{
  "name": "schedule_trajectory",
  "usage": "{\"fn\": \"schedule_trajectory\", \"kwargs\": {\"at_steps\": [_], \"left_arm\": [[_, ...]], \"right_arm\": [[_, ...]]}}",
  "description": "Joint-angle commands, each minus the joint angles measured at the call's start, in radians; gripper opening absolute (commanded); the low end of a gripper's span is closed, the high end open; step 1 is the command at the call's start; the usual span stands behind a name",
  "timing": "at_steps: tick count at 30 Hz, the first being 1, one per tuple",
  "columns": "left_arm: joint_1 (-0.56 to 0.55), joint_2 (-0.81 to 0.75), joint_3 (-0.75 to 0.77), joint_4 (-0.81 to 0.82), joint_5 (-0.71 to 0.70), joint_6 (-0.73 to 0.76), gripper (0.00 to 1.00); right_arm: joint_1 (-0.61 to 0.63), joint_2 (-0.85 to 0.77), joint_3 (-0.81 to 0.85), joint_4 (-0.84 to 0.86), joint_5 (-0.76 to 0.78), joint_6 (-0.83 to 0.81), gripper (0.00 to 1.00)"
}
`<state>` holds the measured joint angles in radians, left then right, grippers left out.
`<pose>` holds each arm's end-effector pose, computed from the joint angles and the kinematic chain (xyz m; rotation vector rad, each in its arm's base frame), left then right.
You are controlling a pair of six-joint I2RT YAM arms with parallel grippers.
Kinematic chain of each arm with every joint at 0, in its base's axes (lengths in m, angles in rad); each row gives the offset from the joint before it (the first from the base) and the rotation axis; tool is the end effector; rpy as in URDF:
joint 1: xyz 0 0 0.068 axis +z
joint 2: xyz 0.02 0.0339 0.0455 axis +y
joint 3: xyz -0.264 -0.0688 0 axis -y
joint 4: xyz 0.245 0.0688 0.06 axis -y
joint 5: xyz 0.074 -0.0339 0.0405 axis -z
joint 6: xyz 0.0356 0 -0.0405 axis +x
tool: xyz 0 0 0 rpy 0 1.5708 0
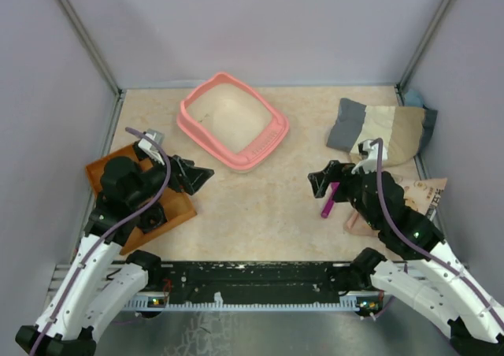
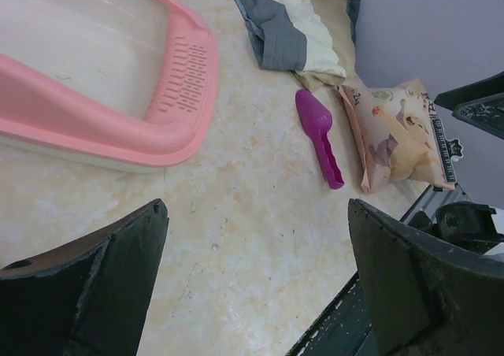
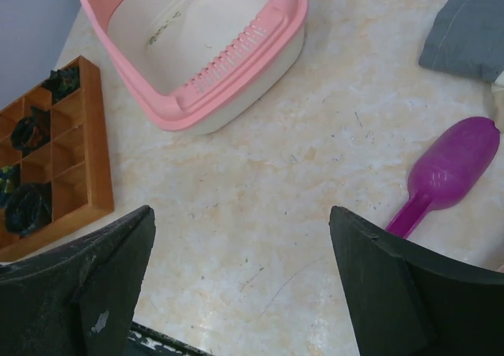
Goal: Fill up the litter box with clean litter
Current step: Move the cat litter bag to the center of the board.
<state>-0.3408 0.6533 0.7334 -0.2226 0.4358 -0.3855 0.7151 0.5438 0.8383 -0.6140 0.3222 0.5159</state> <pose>0.1410 -0.0660 0.3383 0.2973 1.7611 -0.9031 0.0930 0.0659 0.3448 0.0330 1.9090 0.5394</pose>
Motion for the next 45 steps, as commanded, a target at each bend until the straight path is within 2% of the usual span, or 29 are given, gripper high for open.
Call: {"fn": "schedule_trajectory", "kwargs": {"at_steps": [1,13,19,25,30,38,40,42,45], "left_arm": [[-0.003,-0.020,-0.012,0.036,-0.015,0.009,0.99],[-0.002,0.012,-0.055,0.014,-0.032,0.046,0.99],[-0.003,0.019,-0.055,-0.004,-0.006,0.074,0.99],[-0.003,0.038,-0.065,0.001,-0.024,0.055,0.99],[-0.003,0.117,-0.053,0.009,0.036,0.016,0.99],[-0.009,0.170,-0.008,-0.066,0.059,0.044,0.93],[-0.014,0.161,-0.004,-0.077,0.042,0.047,0.91],[-0.020,0.157,0.001,-0.085,0.035,0.049,0.90],[-0.033,0.157,0.002,-0.087,0.035,0.050,0.89]], "right_arm": [[-0.011,-0.006,-0.008,0.026,0.042,0.052,0.91],[-0.011,0.157,0.019,-0.138,0.264,0.142,0.87],[-0.024,0.222,0.031,-0.246,0.418,0.241,0.71],[-0.149,0.242,0.003,-0.241,0.375,0.250,0.59],[-0.223,0.271,-0.075,-0.135,0.248,0.236,0.48],[-0.236,0.382,-0.215,0.038,0.135,0.293,0.43],[-0.238,0.410,-0.215,0.050,0.155,0.290,0.43],[-0.251,0.431,-0.177,-0.028,0.271,0.335,0.43],[-0.320,0.438,-0.098,-0.108,0.352,0.352,0.46]]}}
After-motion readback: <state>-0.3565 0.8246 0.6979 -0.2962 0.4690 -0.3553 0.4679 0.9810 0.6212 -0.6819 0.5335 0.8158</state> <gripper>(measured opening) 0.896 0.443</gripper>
